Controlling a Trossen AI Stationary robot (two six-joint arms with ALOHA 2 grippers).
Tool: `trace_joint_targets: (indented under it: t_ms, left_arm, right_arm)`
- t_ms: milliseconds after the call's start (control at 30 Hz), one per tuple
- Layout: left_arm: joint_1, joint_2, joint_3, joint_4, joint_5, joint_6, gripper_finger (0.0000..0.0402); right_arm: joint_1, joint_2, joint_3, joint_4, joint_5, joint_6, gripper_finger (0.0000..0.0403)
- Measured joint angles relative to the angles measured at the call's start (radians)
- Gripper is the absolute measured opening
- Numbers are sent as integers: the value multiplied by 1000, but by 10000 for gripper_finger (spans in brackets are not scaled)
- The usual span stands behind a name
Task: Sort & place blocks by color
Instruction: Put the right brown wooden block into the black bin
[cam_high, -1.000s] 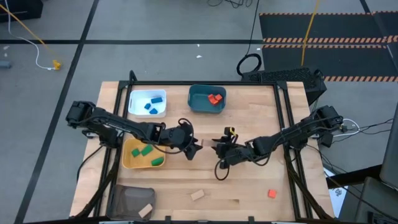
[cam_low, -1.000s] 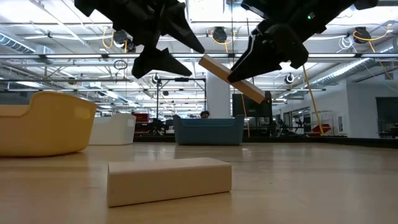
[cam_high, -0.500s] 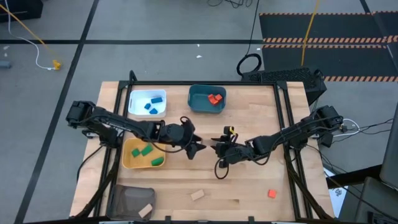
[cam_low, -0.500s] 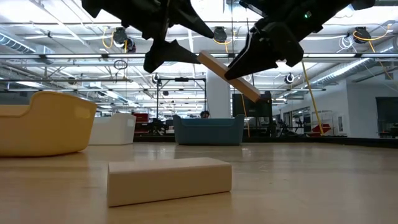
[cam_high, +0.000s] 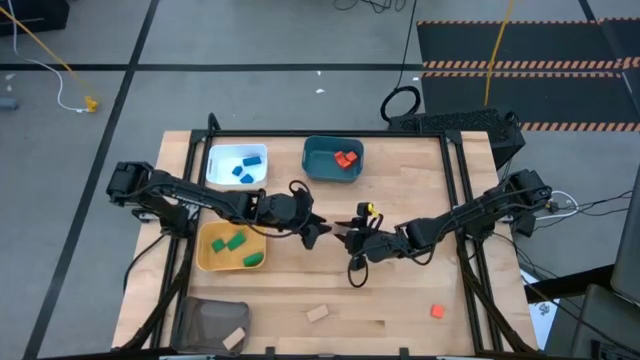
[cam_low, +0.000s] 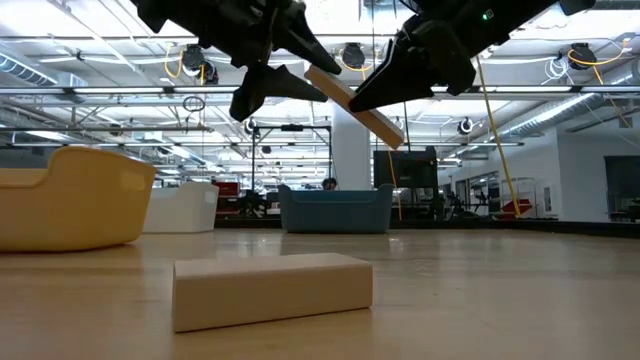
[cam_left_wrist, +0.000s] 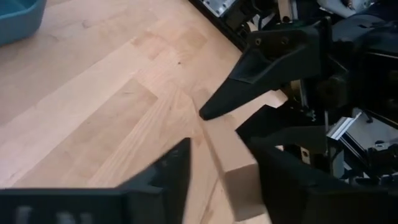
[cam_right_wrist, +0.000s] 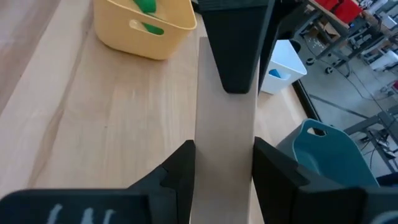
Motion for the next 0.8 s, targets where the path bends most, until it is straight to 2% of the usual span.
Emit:
trace_joint_targets:
  t_ms: [133, 167, 467, 800]
  left_arm:
    - [13, -1, 1, -9, 10, -10, 70]
    - [18, -1, 0, -9, 24, -16, 57]
    - [26, -1, 0, -14, 50, -30, 57]
    - [25, 1, 0, -27, 57, -9, 57]
  right_arm:
    - [-1, 0, 0, -4, 10, -17, 115]
    - [0, 0, 0, -7, 21, -20, 115]
    - [0, 0, 1, -35, 28, -13, 128]
    - [9, -7, 1, -179, -50, 114, 228]
